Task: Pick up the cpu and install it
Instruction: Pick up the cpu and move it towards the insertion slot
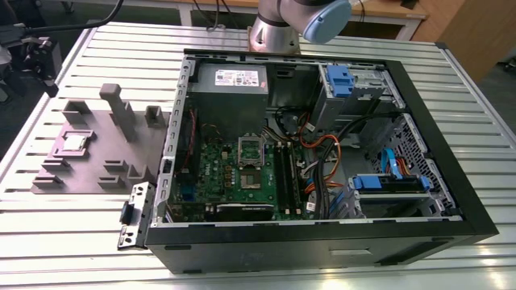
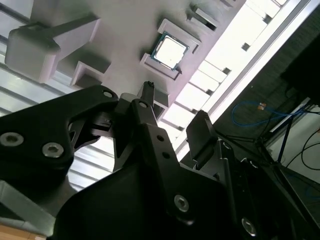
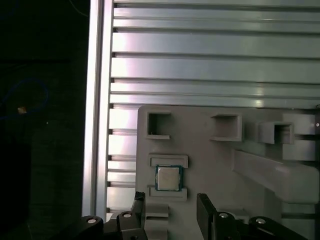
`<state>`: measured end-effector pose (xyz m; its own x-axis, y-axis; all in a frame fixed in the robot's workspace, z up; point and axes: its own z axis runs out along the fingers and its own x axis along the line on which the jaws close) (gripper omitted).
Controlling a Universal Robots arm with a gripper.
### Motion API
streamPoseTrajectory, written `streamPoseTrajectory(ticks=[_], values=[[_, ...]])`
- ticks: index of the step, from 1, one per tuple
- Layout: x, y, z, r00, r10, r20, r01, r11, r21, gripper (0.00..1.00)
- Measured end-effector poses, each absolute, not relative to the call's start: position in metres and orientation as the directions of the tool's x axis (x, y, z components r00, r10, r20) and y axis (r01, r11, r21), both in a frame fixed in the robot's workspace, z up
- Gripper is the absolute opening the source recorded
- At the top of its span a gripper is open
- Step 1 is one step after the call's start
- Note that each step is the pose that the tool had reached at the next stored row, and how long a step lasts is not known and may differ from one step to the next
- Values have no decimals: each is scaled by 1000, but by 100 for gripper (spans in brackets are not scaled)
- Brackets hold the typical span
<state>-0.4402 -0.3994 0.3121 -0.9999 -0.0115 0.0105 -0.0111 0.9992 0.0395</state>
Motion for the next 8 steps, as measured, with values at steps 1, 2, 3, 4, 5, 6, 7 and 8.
streamPoseTrajectory(ticks=[1, 2, 3, 4, 5, 6, 7, 8], values=[[-440, -399, 311, -1000, -12, 10, -11, 999, 39, 53], [-440, -399, 311, -1000, -11, 11, -11, 999, 39, 53], [-440, -399, 310, -1000, -12, 11, -11, 999, 39, 53], [-440, -399, 311, -1000, -12, 11, -11, 999, 39, 55], [-440, -399, 310, -1000, -12, 11, -11, 999, 39, 55], [-440, -399, 310, -1000, -12, 11, -11, 999, 39, 55], [-440, -399, 310, -1000, -11, 11, -11, 999, 39, 60], [-440, -399, 310, -1000, -12, 11, -11, 999, 39, 60]])
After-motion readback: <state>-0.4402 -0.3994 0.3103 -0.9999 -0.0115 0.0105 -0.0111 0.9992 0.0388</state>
